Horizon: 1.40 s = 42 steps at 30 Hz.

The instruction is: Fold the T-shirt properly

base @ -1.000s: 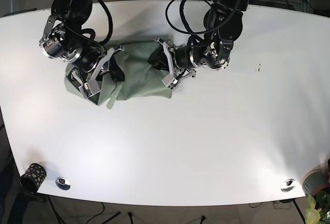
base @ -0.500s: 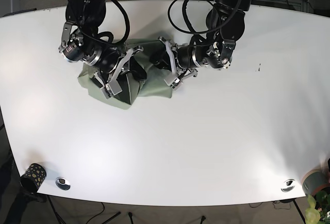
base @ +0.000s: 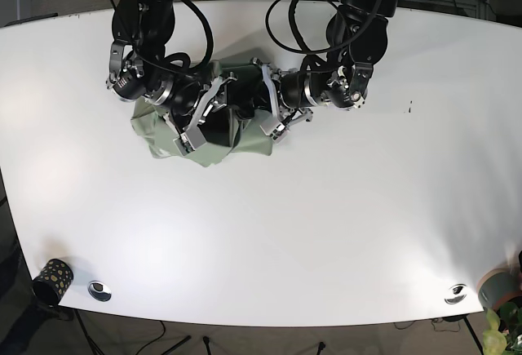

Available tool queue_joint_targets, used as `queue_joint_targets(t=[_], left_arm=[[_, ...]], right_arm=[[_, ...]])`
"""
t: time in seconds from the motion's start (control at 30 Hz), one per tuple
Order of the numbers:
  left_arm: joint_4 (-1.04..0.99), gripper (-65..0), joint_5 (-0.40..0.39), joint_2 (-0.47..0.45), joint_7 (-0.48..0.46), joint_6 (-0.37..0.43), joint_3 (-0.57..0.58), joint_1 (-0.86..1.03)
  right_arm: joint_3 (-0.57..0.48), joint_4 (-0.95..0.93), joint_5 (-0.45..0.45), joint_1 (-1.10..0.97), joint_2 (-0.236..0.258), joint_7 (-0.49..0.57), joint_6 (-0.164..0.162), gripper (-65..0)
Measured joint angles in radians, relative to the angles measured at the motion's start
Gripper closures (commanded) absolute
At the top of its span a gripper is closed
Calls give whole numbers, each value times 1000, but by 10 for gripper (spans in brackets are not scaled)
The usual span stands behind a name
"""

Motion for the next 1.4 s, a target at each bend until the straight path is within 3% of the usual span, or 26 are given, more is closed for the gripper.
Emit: queue_joint_targets(t=[0.1,0.33,0.8,1.17,1.3,1.4], left_arm=[[4,-112,0,3,-3,-5,-26,6],[12,-112,13,0,-28,-79,-100,19],[158,-112,55,-5,-2,-74,-213,39],[189,-112,61,-90,12,-71,-230,55],[189,-112,59,-93,9,-72,-229,76],[189,-112,60,-111,13,-73,-227,82]], right_arm=[[0,6,15,0,-2,1,0,-477],[4,125,13,-41,3,-9,-1,-476],[-31,190,-16,-90,20,-11,0,-476],[-251,192,-378,-11,0,8,1,-474],[-348,191,-571,3,6,4,6,-474],[-389,203,-641,-2,6,18,6,-474]])
